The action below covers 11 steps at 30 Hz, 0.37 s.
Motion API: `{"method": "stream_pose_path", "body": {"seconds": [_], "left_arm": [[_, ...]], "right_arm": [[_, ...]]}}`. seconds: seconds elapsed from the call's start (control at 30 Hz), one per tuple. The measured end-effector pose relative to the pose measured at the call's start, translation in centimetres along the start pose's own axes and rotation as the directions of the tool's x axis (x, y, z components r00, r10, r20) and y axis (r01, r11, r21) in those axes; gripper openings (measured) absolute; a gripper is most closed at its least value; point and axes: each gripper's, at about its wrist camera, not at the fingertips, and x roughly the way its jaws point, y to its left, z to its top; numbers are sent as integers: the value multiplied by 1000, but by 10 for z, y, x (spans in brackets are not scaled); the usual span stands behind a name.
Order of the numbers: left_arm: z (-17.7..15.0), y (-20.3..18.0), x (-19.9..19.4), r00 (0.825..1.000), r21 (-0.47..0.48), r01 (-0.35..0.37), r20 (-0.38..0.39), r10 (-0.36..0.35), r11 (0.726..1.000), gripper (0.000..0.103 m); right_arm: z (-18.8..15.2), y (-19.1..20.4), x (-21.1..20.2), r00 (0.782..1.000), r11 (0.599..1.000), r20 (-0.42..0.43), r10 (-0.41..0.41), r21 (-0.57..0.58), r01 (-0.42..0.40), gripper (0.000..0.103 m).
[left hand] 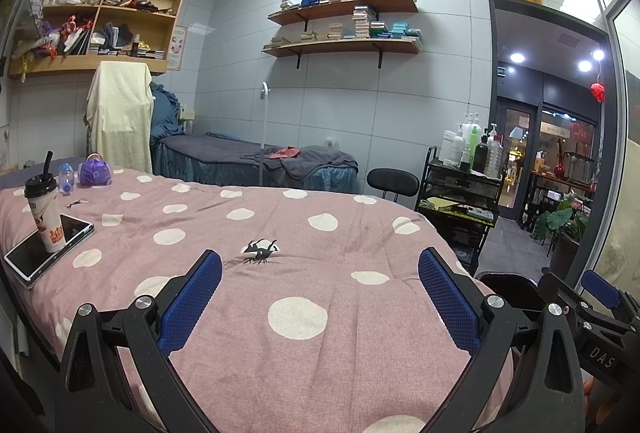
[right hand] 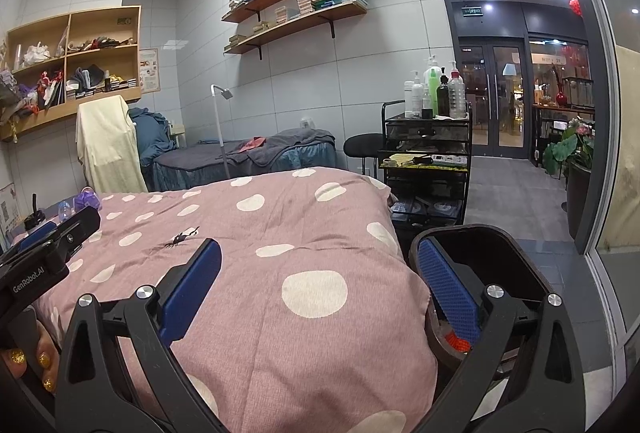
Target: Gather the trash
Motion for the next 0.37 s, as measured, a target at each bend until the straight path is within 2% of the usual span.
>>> {"method": "stream_pose_path", "body": {"seconds": [0.37], "left_arm": [[-3,-2,1,1000,0,-5,-11,5,1000,97]], "right_arm": [[-3,1,1,1000,1000,-4,-1,12,2,97]]}}
